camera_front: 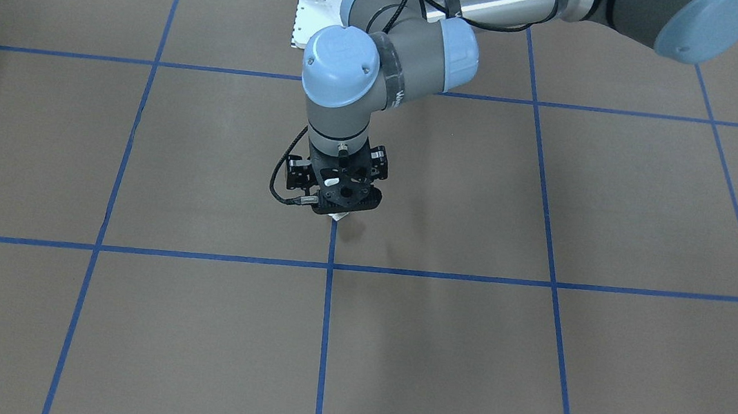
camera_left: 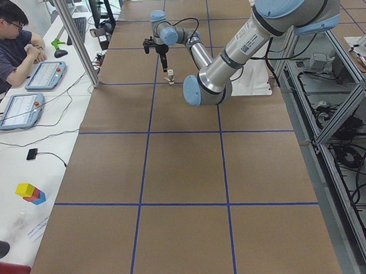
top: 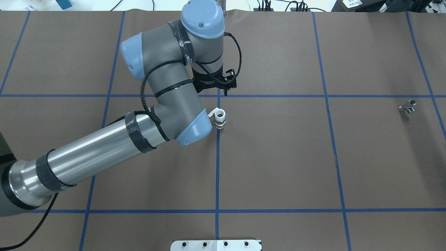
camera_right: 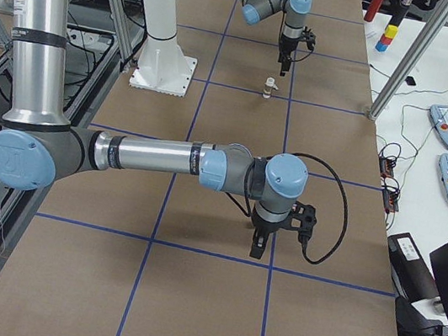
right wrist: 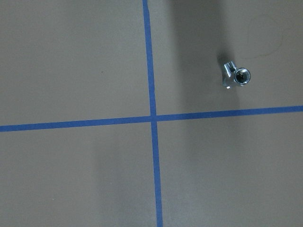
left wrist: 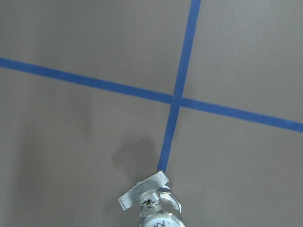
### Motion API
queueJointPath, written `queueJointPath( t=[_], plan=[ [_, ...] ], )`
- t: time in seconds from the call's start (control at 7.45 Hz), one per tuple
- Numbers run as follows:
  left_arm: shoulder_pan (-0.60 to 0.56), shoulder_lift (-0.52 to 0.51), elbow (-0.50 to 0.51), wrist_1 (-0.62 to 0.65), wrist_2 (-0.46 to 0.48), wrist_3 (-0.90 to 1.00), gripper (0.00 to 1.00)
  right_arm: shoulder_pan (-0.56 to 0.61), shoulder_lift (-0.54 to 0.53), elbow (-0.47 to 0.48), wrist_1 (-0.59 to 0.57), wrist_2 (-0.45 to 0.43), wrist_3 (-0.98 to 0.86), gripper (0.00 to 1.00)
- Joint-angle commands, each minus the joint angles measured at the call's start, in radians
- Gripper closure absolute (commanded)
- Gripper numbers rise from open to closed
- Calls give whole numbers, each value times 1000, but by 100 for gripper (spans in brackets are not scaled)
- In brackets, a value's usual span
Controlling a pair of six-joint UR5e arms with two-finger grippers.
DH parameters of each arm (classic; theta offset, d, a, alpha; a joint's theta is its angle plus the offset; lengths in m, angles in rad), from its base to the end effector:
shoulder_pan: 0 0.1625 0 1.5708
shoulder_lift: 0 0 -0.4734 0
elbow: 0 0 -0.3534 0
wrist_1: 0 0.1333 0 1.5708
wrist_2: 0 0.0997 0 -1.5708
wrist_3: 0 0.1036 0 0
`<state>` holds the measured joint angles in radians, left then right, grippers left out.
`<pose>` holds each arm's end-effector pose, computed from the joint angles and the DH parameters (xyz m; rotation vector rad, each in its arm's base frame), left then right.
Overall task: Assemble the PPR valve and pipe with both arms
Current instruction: 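Open the left gripper and withdraw it while the right gripper lowers onto the elbow fitting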
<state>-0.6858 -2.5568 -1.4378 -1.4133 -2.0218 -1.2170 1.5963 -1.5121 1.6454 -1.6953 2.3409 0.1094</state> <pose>0.5350 -0.5517 0.1653 -0.0359 0.8081 -0.1569 0.0734 -0.4767 0.6616 -0.0240 -0.7703 0.1248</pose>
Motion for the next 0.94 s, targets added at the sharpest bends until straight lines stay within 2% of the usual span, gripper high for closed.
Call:
queueJointPath(
  t=[0.0, 0.13, 0.27, 0.54, 0.8],
  plan=[
    [-155, 146, -207, 118, -88, 211, 0, -54, 0, -15, 79, 1, 23, 0],
    [-231, 249, -324, 179, -124, 344, 0, -106, 0, -16, 144, -3, 26, 0],
    [-294, 298, -369, 229, -130, 484, 0, -149, 4, -16, 172, -2, 27, 0],
    [-360, 427, -409, 228, -135, 692, 0, -267, 70, -16, 174, -5, 87, 0],
    [-363, 437, -409, 226, -135, 697, 0, -323, 73, -36, 201, -5, 92, 0]
  ],
)
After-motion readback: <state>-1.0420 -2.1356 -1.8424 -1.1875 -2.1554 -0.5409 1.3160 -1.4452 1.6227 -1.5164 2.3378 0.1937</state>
